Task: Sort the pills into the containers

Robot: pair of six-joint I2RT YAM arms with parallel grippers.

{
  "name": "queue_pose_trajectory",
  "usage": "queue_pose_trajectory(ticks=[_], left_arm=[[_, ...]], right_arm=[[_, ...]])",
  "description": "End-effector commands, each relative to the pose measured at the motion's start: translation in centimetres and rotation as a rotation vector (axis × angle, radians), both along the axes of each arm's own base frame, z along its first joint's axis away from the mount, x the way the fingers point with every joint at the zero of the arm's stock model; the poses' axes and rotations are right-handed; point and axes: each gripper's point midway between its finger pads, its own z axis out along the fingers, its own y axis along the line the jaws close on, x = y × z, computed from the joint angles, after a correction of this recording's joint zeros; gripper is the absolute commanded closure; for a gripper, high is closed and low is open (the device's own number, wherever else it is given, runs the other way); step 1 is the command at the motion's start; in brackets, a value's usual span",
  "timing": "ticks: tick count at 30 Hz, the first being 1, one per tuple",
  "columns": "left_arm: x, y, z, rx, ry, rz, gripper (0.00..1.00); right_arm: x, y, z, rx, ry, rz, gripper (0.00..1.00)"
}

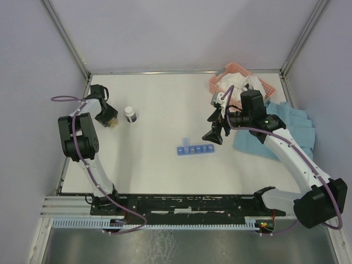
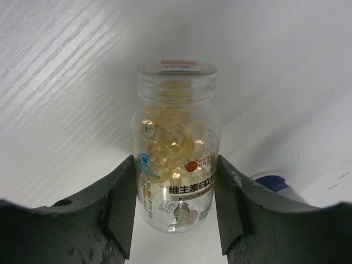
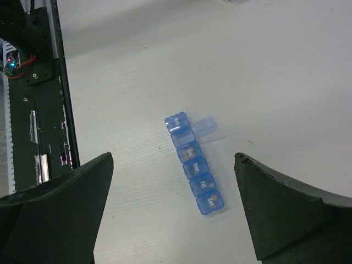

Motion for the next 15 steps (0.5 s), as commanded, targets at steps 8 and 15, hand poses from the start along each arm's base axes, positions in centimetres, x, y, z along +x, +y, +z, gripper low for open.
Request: queue_pose_trajectory(ticks=[8,15], left_arm=[[-6.1,-5.6,12.8,-0.031,-0.478,-0.212,0.87],[-12.9,-18.2,23.0,-0.256,-1.047,-0.751,0.86]], right_arm=[[-1.5,0.7,2.9,0.092,-0.054,0.073,0.0],[-2.6,1.3,5.3,0.191,-0.033,0.094,0.0]])
